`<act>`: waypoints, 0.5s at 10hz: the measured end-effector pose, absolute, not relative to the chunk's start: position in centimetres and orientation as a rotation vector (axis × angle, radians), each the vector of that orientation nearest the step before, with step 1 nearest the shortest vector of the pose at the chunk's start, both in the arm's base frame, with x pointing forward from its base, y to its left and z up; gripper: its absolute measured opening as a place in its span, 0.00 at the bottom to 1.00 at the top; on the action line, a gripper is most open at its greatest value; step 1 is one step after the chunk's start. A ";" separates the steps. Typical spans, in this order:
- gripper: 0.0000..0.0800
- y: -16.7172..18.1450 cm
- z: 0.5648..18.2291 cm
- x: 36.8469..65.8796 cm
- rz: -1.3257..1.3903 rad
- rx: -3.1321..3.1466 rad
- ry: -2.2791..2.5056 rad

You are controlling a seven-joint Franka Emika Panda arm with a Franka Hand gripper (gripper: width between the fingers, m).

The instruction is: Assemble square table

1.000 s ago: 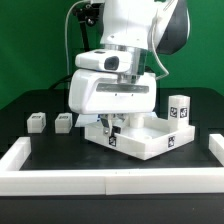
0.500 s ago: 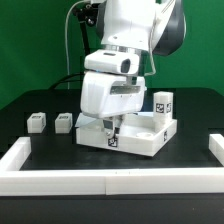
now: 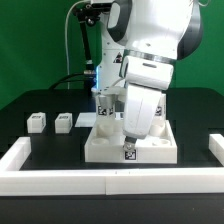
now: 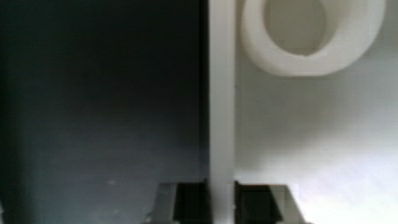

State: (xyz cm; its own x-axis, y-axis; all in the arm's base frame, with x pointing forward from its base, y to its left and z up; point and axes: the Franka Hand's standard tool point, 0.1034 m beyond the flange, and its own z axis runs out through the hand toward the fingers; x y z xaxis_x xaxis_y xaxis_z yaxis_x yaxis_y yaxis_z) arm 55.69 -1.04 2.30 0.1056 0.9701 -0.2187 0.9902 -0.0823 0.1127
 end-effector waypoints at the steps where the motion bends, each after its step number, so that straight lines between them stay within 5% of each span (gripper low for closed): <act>1: 0.08 -1.1 2.3 55.7 -0.127 2.152 1.953; 5: 0.08 -0.2 2.3 56.2 -0.122 2.155 1.954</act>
Offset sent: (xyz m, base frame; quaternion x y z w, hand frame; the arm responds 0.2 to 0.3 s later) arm 0.0000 0.0000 0.0000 0.0000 0.0000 0.0000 1.0000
